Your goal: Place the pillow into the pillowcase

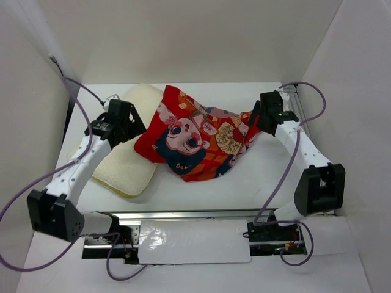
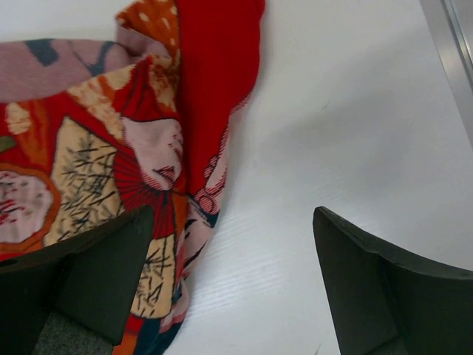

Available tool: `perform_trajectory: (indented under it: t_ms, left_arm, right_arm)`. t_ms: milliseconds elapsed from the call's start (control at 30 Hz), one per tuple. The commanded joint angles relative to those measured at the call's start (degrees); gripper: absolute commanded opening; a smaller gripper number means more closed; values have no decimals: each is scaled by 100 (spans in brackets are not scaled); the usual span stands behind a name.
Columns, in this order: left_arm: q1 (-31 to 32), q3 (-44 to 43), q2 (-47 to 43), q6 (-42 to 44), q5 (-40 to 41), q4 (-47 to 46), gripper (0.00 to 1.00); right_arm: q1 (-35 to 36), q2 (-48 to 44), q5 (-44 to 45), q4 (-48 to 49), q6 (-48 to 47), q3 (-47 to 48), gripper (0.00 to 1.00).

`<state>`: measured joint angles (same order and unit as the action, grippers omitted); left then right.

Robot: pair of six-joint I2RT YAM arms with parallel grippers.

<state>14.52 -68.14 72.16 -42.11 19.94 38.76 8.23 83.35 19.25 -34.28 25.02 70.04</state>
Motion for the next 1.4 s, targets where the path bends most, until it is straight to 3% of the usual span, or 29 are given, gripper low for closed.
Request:
perform_trajectory:
  t_ms: [0,100,267,533,600,733,833,867,933,1000,1167,1367]
  left_arm:
    - [-64,-426,710,254,-377,-438,100]
    - [-64,-883,1395,720,-711,-826,100]
    - [68,-2745,2713,1081,-1027,-1169,100]
    - [305,-6595,6032,1574,-852,-634,100]
    - [305,-7166,6440,1574,-790,-764,100]
    - [358,-6723,6574,1425,-729,-1563,100]
    - [358,-6633,6574,1425,-729,-1670,78]
    - [358,-6633,6574,1477,-729,-1670,58]
    - [358,-6424,6574,1564,-615,-1670,35]
    - [358,-6195,6382,1565,-615,-1670,0]
    - [358,-5596,5749,1776,-553,-1934,0]
    - [358,-5518,5204,1970,-606,-1934,0]
  right_arm:
    - [-172,365,238,509,-5,106,95]
    - [-304,698,238,615,56,220,95]
    - [-542,1226,159,1011,56,510,95]
    - [-849,2457,-342,1291,22,1432,95]
    - [-849,2694,-814,1520,-293,1600,94]
    - [-718,2862,-1195,2021,-760,1890,94]
    - [-665,3002,-1457,2363,-884,1952,94]
    - [-665,3072,-1554,2417,-945,2117,94]
    - [-665,3404,-1800,2418,-1051,2364,94]
    - [-612,3678,-1863,2041,-1051,2865,94]
    - [-507,4031,-2125,1750,-1166,3103,90]
    - [-348,3337,-2643,1881,-1341,2270,89]
